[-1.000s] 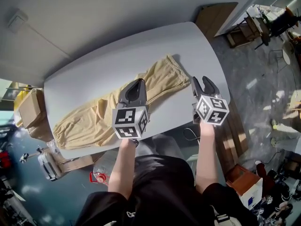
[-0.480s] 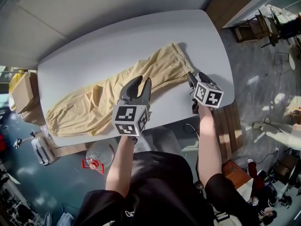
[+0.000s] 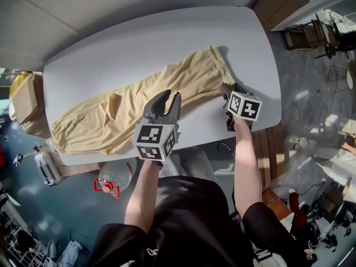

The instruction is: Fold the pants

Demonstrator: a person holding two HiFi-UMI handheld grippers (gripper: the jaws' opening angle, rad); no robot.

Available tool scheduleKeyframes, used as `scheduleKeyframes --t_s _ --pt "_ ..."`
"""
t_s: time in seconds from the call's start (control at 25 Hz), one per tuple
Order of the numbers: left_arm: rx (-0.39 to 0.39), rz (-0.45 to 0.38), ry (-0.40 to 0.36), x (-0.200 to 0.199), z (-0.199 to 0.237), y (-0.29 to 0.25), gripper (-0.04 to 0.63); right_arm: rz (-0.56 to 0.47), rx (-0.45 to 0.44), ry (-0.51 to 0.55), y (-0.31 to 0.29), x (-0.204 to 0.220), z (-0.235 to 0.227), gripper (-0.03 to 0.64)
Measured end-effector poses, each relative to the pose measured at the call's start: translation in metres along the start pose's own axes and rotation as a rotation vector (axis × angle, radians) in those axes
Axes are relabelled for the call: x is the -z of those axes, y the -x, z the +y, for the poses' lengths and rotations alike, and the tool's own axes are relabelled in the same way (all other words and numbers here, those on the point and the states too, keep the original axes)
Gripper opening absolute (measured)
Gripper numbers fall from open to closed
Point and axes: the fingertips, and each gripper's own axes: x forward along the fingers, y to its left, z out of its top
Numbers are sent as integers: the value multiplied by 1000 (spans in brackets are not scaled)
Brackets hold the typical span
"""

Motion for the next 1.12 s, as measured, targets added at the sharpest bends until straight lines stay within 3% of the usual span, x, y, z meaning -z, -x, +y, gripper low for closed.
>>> scheduleKeyframes --t_s 0.32,0.72,1.12 --pt "4 13 12 5 -1 -1 107 82 -17 92 -2 7 12 77" --pt "18 16 14 5 2 3 107 39 13 81 27 14 -4 69" --pt "74 38 5 12 -16 2 107 69 136 -36 72 71 -80 71"
